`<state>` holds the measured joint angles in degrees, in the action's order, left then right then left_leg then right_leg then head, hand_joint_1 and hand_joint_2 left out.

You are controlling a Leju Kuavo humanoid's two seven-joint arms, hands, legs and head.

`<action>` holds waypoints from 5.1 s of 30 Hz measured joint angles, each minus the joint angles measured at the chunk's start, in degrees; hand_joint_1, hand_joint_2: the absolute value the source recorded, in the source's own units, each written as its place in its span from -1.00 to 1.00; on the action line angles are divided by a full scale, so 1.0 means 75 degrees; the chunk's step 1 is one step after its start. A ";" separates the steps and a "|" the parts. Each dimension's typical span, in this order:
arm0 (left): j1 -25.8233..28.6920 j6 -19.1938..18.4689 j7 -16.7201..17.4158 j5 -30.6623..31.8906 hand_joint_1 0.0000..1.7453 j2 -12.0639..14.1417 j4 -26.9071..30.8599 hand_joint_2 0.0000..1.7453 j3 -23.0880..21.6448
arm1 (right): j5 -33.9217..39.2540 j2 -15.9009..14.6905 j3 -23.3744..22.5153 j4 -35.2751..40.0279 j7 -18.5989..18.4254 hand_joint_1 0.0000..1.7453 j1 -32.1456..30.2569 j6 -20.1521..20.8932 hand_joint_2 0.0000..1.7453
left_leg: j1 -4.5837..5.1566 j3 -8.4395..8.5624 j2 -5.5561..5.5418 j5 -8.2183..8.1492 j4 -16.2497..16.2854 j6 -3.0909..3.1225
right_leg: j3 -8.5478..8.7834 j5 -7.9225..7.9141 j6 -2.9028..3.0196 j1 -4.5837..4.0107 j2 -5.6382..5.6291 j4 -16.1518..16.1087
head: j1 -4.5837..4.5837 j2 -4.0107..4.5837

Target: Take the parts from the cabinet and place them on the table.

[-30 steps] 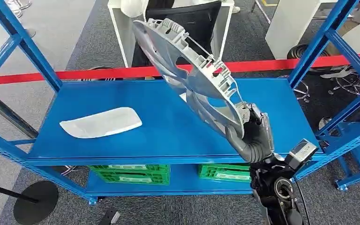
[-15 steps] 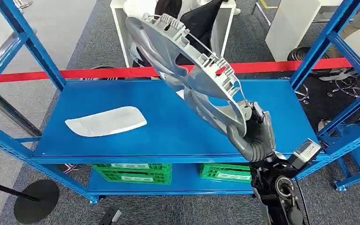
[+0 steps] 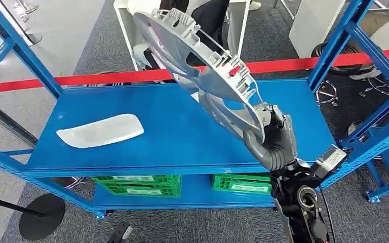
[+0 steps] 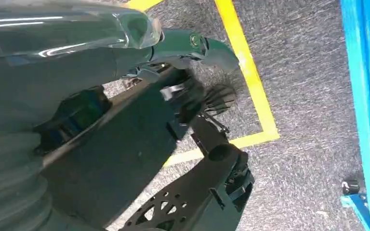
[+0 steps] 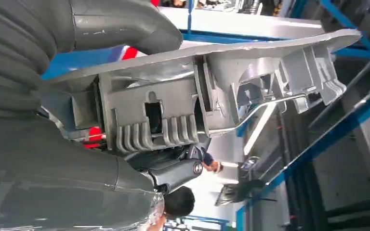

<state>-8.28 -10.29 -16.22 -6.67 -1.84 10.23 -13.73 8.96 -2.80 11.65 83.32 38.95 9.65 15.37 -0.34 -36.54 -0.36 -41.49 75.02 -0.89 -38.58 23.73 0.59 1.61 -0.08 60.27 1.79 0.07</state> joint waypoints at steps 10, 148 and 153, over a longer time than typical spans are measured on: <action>-0.0003 0.0020 -0.0064 -0.0073 -1.00 0.0020 0.0003 1.00 0.0012 | -0.0050 0.0088 0.0009 0.0140 -0.0085 1.00 0.0045 0.0108 1.00 | 0.0101 0.1120 -0.0022 0.1377 -0.2462 0.0298 | -0.0184 -0.0623 -0.0370 0.0014 -0.0009 -0.0251 | 0.0012 0.0000; 0.0160 0.0017 -0.0189 -0.0073 -1.00 0.0189 0.0029 1.00 0.0498 | -0.0140 0.0566 0.0393 -0.0207 -0.0405 1.00 0.0943 -0.0160 1.00 | 0.0055 -0.0079 0.0048 0.2645 -0.2449 0.0121 | 0.1308 0.0827 -0.0068 -0.0171 0.0011 -0.0443 | -0.0082 0.0000; 0.0153 0.0018 -0.0172 -0.0070 -1.00 0.0192 0.0026 1.00 0.0498 | -0.0131 0.0586 0.0382 -0.0210 -0.0405 1.00 0.0966 -0.0154 1.00 | -0.0015 -0.0686 0.0049 0.0962 -0.0486 -0.0074 | 0.0852 0.0380 0.0095 -0.0100 0.0046 -0.0444 | -0.0026 0.0000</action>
<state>-7.13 -10.16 -17.51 -7.19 -0.39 10.43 -9.99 7.98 1.60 14.51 81.75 35.91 16.90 14.21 -0.45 -41.68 0.01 -34.27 71.38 -1.44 -32.19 26.58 1.30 0.86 0.26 56.94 1.60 0.07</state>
